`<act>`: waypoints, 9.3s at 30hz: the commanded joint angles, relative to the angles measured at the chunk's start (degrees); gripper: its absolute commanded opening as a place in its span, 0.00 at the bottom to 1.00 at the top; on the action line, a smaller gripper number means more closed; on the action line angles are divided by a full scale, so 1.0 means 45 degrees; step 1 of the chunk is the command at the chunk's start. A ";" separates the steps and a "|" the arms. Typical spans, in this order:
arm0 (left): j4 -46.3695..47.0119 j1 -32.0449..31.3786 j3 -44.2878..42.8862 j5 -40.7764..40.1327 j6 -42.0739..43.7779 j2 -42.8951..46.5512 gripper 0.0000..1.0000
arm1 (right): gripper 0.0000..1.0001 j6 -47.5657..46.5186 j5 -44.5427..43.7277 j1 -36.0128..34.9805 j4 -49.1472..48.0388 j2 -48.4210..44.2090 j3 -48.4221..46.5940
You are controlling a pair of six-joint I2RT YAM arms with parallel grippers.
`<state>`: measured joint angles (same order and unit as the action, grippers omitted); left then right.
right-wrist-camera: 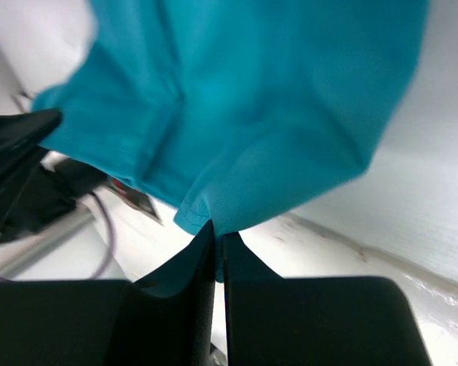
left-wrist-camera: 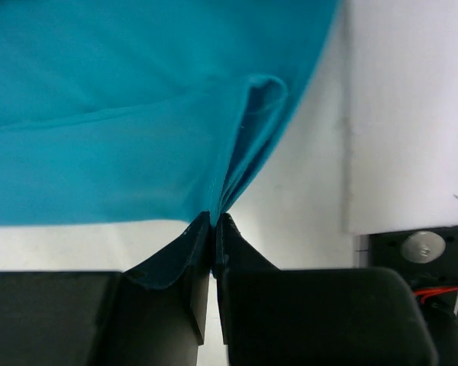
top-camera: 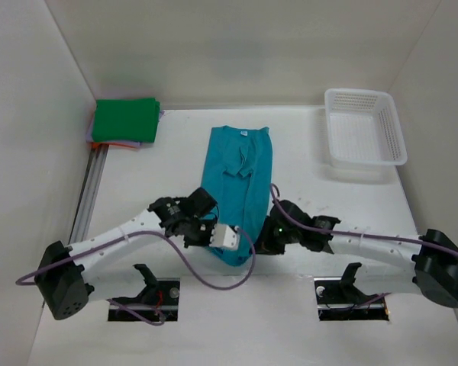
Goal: Fold and stack the t-shirts
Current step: Grab the bottom of the folded rectangular tshirt with both arms, then fold the folded rectangular tshirt in 1/3 of the way, then grab one side of the 2/3 rectangular tshirt with both arms, then fold the long partially folded tshirt into a neat square, then smooth out wrinkles on the folded tshirt
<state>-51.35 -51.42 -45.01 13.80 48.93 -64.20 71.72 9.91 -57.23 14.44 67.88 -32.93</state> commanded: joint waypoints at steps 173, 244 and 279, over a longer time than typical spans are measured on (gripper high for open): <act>-0.6536 0.1533 -0.3215 0.1129 -0.2336 0.0559 0.06 | 0.00 0.1970 -0.1986 -0.2602 0.5538 -0.3949 -0.1900; 0.3344 0.6885 -0.9138 0.0175 -0.7142 -1.0770 0.35 | 0.00 -0.5001 0.0610 0.7747 -0.1488 0.6339 -0.5397; 0.2700 0.5304 -0.2869 0.1855 -0.7494 -0.5302 0.42 | 0.05 -0.2443 -0.0601 0.5190 -0.2114 0.2239 -0.0595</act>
<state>-39.75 -27.16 -58.70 19.35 16.32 -89.71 57.80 8.58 -33.06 7.53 77.52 -36.40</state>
